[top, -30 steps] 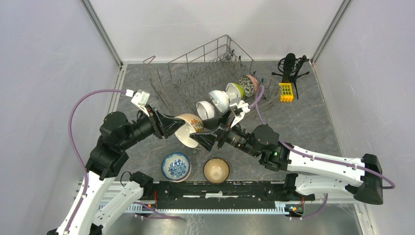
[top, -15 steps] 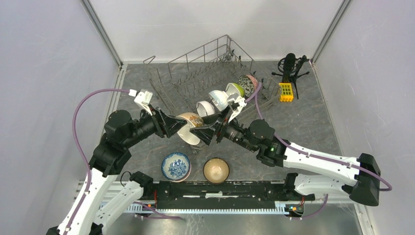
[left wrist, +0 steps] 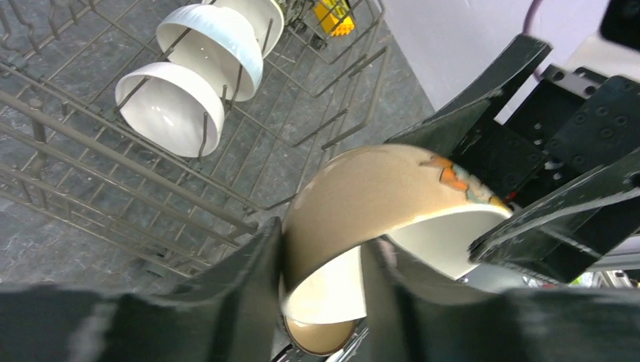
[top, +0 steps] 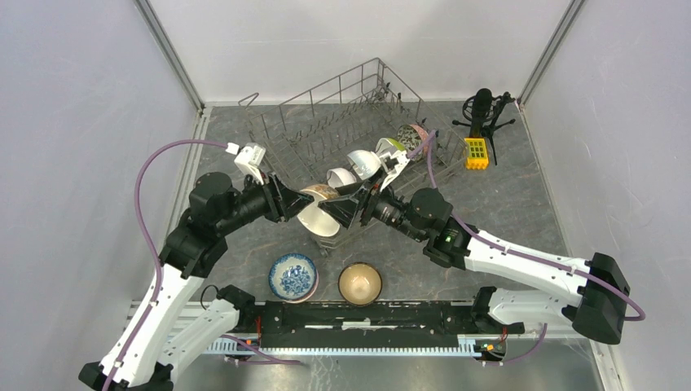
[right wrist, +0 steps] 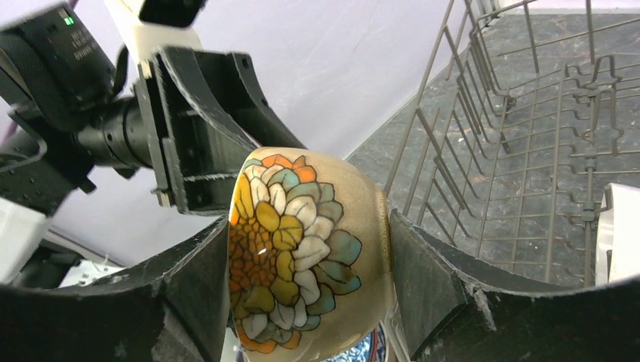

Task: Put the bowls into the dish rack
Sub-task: Adjust the bowl.

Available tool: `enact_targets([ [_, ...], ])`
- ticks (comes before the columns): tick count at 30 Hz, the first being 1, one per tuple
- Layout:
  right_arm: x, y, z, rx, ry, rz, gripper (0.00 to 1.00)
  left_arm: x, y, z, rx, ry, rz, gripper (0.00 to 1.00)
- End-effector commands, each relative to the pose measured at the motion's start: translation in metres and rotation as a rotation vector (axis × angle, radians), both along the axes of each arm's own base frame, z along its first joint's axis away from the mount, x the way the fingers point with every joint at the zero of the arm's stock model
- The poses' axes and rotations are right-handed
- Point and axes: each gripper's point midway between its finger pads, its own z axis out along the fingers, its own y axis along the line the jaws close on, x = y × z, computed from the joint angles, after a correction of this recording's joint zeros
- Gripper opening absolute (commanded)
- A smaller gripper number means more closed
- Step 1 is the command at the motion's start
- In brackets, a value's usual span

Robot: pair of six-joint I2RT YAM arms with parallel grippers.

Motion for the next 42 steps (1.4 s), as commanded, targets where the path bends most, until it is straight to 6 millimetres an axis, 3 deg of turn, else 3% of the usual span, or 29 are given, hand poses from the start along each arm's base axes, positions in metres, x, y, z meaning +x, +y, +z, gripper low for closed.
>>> enact_targets([
  [1, -0.017, -0.004, 0.062, 0.200, -0.083, 0.082, 0.00, 0.012, -0.003, 0.012, -0.001, -0.060, 0.002, 0.31],
  [3, -0.019, -0.003, 0.061, 0.191, -0.089, 0.097, 0.00, 0.013, -0.004, 0.013, 0.008, -0.063, -0.006, 0.14],
  [5, -0.020, -0.003, 0.058, 0.168, -0.097, 0.111, 0.00, 0.014, -0.005, 0.016, 0.017, -0.069, -0.014, 0.03],
  [12, -0.035, 0.008, 0.043, 0.040, -0.137, 0.229, 0.00, 0.013, -0.006, 0.032, 0.042, -0.117, -0.042, 0.02],
  [14, -0.040, 0.009, 0.037, 0.021, -0.139, 0.255, 0.05, 0.013, -0.005, 0.034, 0.049, -0.125, -0.046, 0.02],
  [16, -0.043, 0.009, 0.030, 0.006, -0.134, 0.273, 0.12, 0.012, -0.006, 0.035, 0.046, -0.126, -0.053, 0.02],
  [21, -0.050, 0.010, 0.017, 0.003, -0.123, 0.317, 0.42, 0.010, -0.008, 0.036, 0.039, -0.126, -0.067, 0.02],
  [32, -0.065, 0.007, 0.008, -0.021, -0.134, 0.385, 0.84, 0.007, -0.004, 0.044, 0.065, -0.149, -0.064, 0.02],
  [36, -0.070, 0.007, 0.000, -0.027, -0.122, 0.416, 0.91, 0.006, -0.004, 0.046, 0.065, -0.154, -0.069, 0.02],
  [42, -0.074, 0.009, -0.002, -0.006, -0.098, 0.442, 0.90, 0.006, -0.004, 0.047, 0.066, -0.158, -0.069, 0.02],
])
